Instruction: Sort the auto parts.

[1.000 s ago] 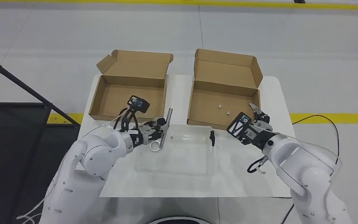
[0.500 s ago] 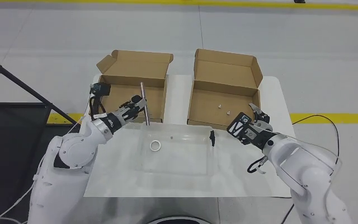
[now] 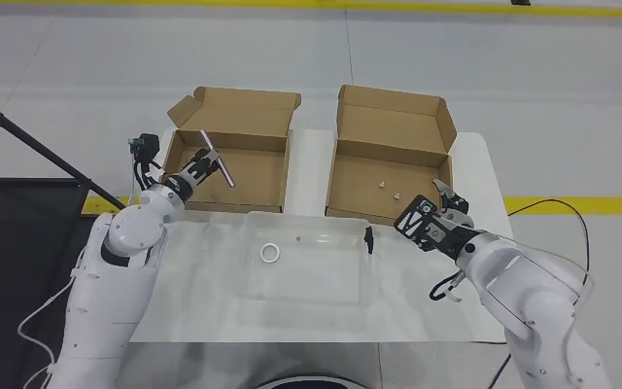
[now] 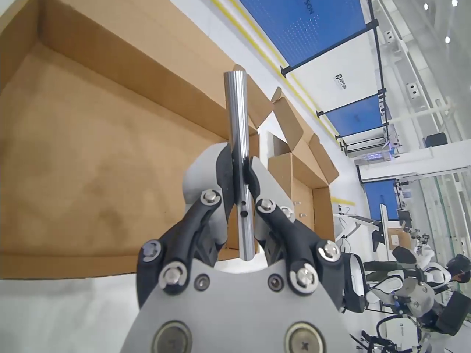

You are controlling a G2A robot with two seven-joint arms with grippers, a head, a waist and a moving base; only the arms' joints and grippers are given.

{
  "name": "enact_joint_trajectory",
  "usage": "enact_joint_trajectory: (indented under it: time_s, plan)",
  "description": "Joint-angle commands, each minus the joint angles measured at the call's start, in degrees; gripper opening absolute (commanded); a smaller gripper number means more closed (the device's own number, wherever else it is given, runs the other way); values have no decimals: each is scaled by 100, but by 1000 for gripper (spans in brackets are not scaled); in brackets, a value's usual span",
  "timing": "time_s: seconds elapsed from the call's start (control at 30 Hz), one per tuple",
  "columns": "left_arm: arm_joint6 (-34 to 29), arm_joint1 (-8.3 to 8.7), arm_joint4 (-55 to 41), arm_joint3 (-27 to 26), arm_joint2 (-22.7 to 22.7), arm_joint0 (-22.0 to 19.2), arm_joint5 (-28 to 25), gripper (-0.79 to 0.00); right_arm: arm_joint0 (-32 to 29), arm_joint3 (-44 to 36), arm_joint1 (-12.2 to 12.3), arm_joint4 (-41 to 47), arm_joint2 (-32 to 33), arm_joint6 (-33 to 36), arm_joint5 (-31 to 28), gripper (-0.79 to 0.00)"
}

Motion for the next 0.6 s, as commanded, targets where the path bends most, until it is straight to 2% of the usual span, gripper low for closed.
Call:
enact_joint_trajectory:
  time_s: [0.0, 0.1, 0.33, 0.57]
  plan:
    - [0, 0, 1, 1, 0, 0, 0, -785, 0, 0, 0, 0, 0, 0, 0, 0]
    - [35, 5, 421, 112, 156, -31, 173, -785, 0, 0, 0, 0, 0, 0, 0, 0]
    - [56, -73, 841, 858, 701, -561, 804, -785, 0, 0, 0, 0, 0, 0, 0, 0]
    - [62, -165, 1058, 1545, 1138, -1049, 977, -785, 0, 0, 0, 0, 0, 0, 0, 0]
